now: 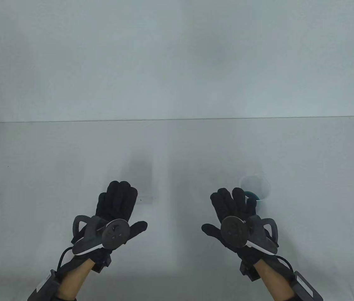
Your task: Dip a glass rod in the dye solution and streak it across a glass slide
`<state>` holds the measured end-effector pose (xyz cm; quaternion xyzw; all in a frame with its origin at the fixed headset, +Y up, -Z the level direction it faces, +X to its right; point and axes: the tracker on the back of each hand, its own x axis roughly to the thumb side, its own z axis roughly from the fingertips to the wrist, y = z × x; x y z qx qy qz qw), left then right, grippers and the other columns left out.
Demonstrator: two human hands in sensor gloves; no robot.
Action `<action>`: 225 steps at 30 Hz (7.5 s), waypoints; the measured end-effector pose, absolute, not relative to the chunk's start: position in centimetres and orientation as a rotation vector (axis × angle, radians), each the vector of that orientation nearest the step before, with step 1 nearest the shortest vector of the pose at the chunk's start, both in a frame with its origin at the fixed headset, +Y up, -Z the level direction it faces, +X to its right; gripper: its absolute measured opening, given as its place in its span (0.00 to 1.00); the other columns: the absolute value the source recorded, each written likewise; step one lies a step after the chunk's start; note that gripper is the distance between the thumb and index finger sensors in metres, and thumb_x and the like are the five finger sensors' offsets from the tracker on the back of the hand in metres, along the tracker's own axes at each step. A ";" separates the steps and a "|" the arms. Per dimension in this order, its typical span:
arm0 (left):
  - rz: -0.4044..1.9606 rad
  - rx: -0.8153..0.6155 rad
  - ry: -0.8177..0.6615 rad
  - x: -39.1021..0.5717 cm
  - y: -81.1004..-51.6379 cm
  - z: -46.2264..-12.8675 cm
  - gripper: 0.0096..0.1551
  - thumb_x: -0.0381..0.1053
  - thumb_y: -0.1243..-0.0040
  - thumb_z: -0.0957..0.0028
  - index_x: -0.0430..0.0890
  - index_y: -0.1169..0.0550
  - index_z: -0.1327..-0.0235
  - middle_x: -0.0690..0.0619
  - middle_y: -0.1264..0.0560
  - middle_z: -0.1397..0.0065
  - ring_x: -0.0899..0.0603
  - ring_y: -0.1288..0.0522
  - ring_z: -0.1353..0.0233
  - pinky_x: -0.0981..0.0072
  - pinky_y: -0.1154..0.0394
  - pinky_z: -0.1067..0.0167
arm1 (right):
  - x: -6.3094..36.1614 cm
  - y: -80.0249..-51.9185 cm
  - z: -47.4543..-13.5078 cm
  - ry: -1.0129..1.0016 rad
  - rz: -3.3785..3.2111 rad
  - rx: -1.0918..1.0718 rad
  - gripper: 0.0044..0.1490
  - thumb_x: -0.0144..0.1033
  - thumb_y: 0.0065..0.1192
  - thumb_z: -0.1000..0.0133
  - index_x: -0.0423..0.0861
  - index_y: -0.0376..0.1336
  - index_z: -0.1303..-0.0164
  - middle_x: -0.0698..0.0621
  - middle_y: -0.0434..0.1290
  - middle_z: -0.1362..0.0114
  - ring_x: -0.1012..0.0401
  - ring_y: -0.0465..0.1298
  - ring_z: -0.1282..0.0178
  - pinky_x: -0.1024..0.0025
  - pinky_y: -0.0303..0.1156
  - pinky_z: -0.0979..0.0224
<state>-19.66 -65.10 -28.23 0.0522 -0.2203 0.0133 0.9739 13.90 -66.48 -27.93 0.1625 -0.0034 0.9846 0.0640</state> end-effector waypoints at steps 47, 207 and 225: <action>-0.279 -0.307 -0.196 -19.8 -73.7 -42.3 0.40 0.62 0.39 0.47 0.55 0.35 0.21 0.55 0.33 0.19 0.44 0.29 0.22 0.43 0.33 0.25 | 14.2 -66.4 -27.9 -0.024 2.946 0.490 0.57 0.74 0.32 0.46 0.49 0.35 0.14 0.47 0.41 0.07 0.36 0.42 0.11 0.30 0.43 0.19; 1.121 -0.230 -0.335 -13.2 -66.5 -31.5 0.27 0.57 0.41 0.41 0.43 0.26 0.36 0.50 0.19 0.43 0.51 0.15 0.50 0.59 0.19 0.43 | 7.1 -64.2 -27.7 -0.103 2.657 0.514 0.31 0.52 0.57 0.42 0.45 0.65 0.34 0.57 0.81 0.45 0.61 0.84 0.48 0.66 0.81 0.42; 0.291 0.141 -0.500 -17.0 -63.0 -30.2 0.48 0.68 0.55 0.41 0.41 0.44 0.16 0.41 0.39 0.15 0.34 0.32 0.20 0.37 0.33 0.28 | 15.2 -56.9 -29.6 -0.264 2.809 0.290 0.28 0.48 0.58 0.41 0.46 0.68 0.36 0.56 0.82 0.49 0.60 0.84 0.52 0.64 0.81 0.44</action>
